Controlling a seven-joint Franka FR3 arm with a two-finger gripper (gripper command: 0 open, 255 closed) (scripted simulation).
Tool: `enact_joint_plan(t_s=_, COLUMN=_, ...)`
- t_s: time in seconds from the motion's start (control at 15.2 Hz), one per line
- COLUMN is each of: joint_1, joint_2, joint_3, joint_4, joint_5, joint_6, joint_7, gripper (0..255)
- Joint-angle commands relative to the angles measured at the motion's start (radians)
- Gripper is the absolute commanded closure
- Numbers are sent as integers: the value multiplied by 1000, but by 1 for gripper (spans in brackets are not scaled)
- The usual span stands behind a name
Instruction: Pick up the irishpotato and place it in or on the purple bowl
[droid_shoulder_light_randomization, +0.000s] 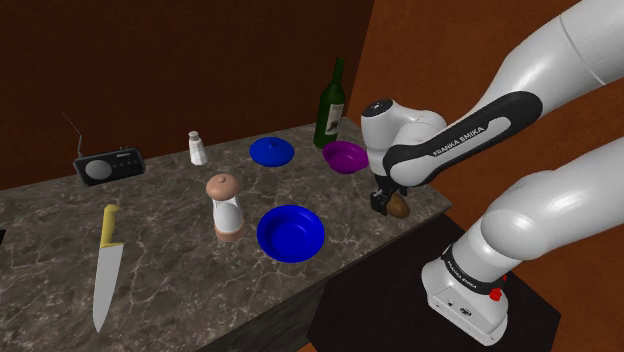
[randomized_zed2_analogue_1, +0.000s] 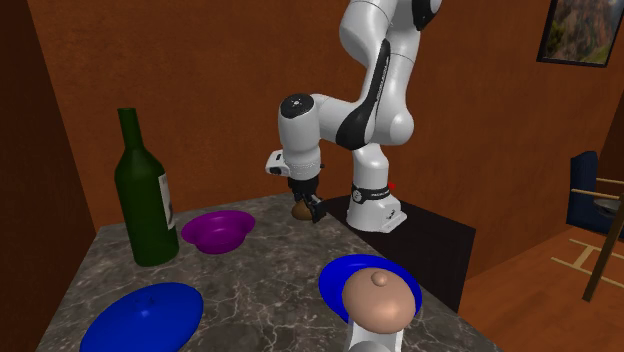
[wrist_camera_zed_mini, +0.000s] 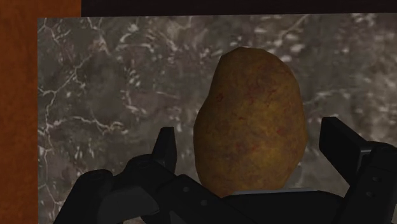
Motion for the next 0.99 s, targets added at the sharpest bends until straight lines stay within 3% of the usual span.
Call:
enact_joint_plan(t_s=0.0, joint_1=0, joint_2=0, joint_3=0, joint_4=0, joint_5=0, joint_6=0, joint_7=0, gripper=0)
enact_joint_plan(t_s=0.07, joint_1=0, joint_2=0, joint_3=0, joint_4=0, joint_5=0, joint_6=0, joint_7=0, gripper=255)
enact_joint_plan(t_s=0.66, joint_1=0, joint_2=0, joint_3=0, joint_4=0, joint_5=0, joint_6=0, joint_7=0, gripper=255)
enact_joint_plan(t_s=0.92, joint_1=17, joint_2=-71, joint_3=-10, joint_4=11, joint_5=29, joint_6=-77, joint_7=-35, gripper=255)
